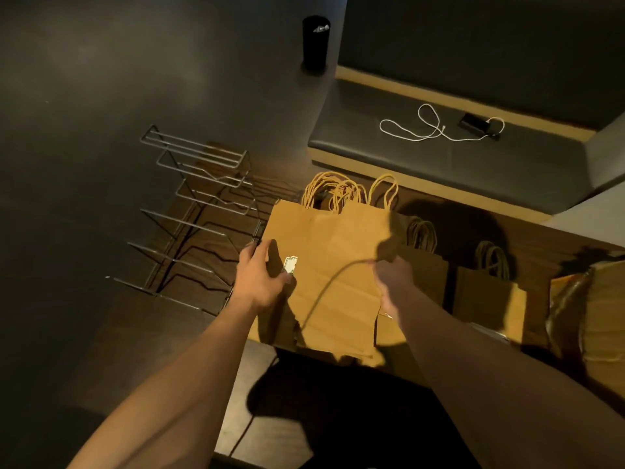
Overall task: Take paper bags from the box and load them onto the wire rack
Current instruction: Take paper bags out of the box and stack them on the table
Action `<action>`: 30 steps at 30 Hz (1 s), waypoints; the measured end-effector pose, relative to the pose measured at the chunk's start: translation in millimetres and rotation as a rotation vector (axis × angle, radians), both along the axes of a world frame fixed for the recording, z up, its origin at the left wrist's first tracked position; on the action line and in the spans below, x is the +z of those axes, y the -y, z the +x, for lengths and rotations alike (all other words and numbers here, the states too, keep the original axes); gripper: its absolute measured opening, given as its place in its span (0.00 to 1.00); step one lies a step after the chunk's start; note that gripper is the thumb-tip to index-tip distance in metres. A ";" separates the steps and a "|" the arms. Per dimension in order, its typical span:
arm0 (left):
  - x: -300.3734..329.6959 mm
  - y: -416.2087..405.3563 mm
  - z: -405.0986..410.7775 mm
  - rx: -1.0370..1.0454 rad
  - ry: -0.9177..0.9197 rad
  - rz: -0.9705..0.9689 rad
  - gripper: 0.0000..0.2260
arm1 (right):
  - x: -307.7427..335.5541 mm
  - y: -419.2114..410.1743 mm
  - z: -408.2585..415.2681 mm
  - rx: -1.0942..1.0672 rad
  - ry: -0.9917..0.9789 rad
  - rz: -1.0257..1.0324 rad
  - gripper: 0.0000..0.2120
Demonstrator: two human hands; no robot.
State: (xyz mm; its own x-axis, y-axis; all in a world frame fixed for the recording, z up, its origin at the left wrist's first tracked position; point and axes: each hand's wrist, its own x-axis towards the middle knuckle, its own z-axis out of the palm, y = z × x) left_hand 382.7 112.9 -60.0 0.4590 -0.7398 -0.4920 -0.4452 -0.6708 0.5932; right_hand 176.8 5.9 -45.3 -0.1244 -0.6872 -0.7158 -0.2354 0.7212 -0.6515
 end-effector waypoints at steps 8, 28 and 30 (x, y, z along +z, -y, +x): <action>29.6 22.8 -30.9 -0.069 0.124 -0.139 0.23 | 18.1 9.1 -20.1 0.015 0.093 -0.032 0.16; 53.9 54.7 -140.0 0.169 -0.871 -0.036 0.43 | 79.7 -0.8 -147.6 -0.101 0.277 -0.099 0.09; 56.1 55.4 -145.7 0.160 -0.894 -0.064 0.42 | 81.7 -1.7 -155.1 -0.131 0.281 -0.105 0.08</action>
State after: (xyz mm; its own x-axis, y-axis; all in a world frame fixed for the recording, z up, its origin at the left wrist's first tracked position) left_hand 237.1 57.5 -3.9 0.0257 -0.7381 -0.6742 0.2946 -0.6389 0.7107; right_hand 21.7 7.6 36.4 -0.0241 -0.7504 -0.6605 0.0548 0.6587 -0.7504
